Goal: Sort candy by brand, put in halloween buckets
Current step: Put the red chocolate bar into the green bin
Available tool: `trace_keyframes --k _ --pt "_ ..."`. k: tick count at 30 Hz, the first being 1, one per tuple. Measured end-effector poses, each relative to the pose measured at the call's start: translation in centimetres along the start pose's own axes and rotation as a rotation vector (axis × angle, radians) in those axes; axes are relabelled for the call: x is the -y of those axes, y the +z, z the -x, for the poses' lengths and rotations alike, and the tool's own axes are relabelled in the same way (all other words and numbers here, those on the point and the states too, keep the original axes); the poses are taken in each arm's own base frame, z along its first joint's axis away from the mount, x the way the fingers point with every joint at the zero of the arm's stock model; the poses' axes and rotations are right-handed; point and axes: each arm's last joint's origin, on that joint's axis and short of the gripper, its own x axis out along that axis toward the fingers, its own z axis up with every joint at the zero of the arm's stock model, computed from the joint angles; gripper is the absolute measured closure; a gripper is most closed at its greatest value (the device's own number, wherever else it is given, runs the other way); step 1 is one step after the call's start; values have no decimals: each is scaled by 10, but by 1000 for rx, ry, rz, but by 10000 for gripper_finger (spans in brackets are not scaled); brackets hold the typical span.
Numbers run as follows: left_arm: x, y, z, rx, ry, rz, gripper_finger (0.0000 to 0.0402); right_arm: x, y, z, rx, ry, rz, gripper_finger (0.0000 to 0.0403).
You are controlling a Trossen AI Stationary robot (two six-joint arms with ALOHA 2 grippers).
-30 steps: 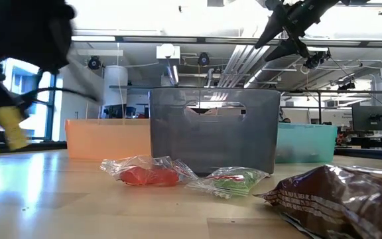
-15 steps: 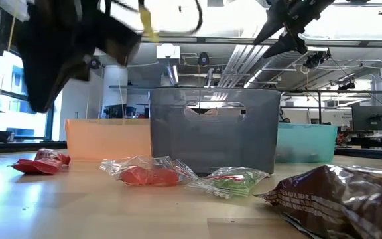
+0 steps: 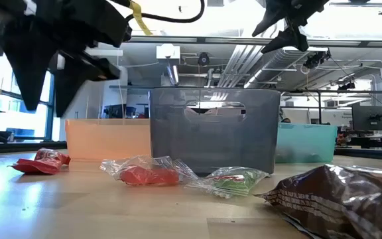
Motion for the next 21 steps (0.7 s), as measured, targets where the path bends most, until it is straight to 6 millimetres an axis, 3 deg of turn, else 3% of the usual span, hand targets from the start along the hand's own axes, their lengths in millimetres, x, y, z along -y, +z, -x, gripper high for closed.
trace_keyframes --k 5,9,21 --pt "-5 0 -13 47 91 -154 180 -10 -8 1 -2 -16 -21 158" --pt "-6 -7 -22 22 74 -193 147 -15 -13 1 9 -39 -31 158" --pt "-6 -18 -51 64 81 -274 140 -18 -16 2 28 -73 -54 158"
